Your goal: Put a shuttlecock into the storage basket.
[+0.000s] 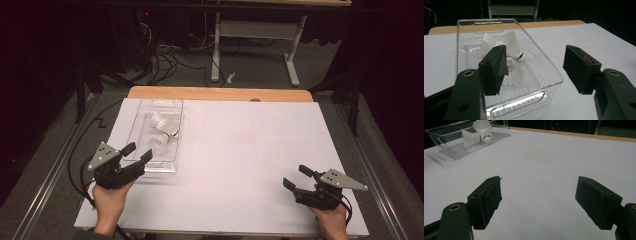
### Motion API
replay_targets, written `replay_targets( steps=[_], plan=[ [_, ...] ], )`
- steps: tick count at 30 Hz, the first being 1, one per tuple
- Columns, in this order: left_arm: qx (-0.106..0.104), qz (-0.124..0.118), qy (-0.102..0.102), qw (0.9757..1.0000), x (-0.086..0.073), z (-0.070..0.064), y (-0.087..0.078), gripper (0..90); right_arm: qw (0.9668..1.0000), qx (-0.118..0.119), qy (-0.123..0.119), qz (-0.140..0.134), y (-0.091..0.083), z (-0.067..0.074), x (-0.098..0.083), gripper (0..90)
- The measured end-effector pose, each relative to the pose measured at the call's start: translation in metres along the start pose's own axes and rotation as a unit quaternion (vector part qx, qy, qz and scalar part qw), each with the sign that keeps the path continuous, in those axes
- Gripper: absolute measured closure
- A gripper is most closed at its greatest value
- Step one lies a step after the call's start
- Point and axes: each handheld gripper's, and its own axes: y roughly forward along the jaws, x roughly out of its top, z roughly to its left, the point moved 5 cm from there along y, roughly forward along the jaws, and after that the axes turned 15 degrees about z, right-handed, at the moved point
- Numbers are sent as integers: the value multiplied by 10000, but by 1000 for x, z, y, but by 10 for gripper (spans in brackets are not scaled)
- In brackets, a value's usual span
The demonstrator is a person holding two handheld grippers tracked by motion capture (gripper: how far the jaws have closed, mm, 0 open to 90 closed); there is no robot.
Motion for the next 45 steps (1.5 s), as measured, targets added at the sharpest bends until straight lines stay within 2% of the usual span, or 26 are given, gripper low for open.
replay_targets(
  steps=[6,45],
  plan=[
    [20,12,77,10000,-2,-2,1,361,10000,10,9,2,0,0,0,215],
    [-71,93,-25,9999,-16,-2,11,355,10000,11,11,-3,0,0,0,214]
  ],
)
